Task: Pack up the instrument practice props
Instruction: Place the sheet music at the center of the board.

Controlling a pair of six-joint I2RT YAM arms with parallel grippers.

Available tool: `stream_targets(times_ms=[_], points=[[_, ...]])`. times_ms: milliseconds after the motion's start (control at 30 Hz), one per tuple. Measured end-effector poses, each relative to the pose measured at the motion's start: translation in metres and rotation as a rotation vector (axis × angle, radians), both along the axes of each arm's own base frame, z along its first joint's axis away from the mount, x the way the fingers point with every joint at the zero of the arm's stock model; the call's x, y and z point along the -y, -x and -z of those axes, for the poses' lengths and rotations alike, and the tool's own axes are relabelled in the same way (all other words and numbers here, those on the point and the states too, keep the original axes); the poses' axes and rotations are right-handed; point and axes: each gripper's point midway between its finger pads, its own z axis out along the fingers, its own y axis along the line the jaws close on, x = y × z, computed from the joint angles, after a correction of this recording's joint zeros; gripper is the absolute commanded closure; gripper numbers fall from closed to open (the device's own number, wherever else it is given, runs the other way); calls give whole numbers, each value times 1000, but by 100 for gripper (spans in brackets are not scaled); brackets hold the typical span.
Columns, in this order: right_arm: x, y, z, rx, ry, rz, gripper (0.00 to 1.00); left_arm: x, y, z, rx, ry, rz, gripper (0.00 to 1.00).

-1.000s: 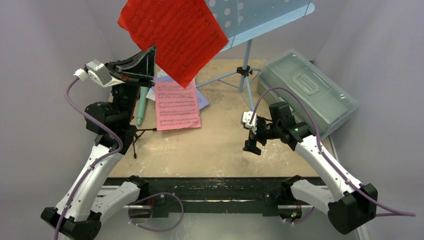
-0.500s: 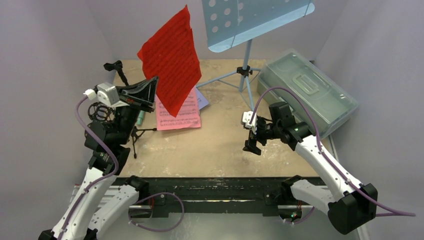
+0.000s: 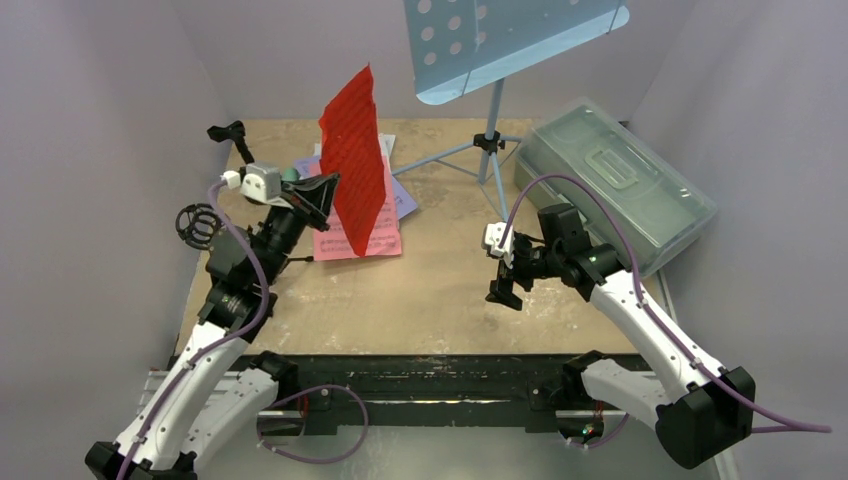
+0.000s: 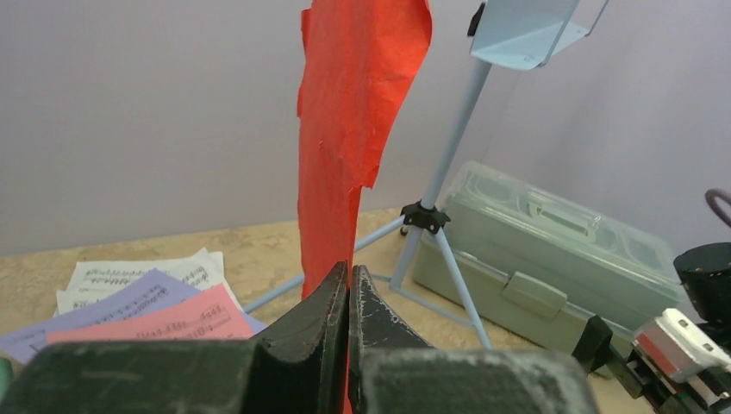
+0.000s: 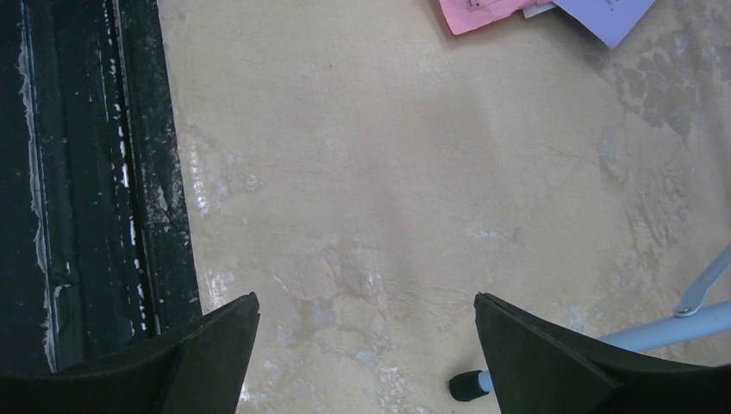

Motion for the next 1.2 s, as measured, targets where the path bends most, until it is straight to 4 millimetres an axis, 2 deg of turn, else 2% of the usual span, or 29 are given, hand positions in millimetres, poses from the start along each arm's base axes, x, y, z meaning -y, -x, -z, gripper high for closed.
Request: stream_targets(times_ms=[200,367,733,1200], points=[[0,0,0,0,0,0,1,7,-13,32,-76,-34,5,100],[0,0,0,0,0,0,1,12,-20,50,-120,-53,16,100],[0,0,0,1,0,0,1,21,-28,63,-162,-52,46,100],[0,0,0,1,0,0,1,31,-38,92,-242,-78,72,100]])
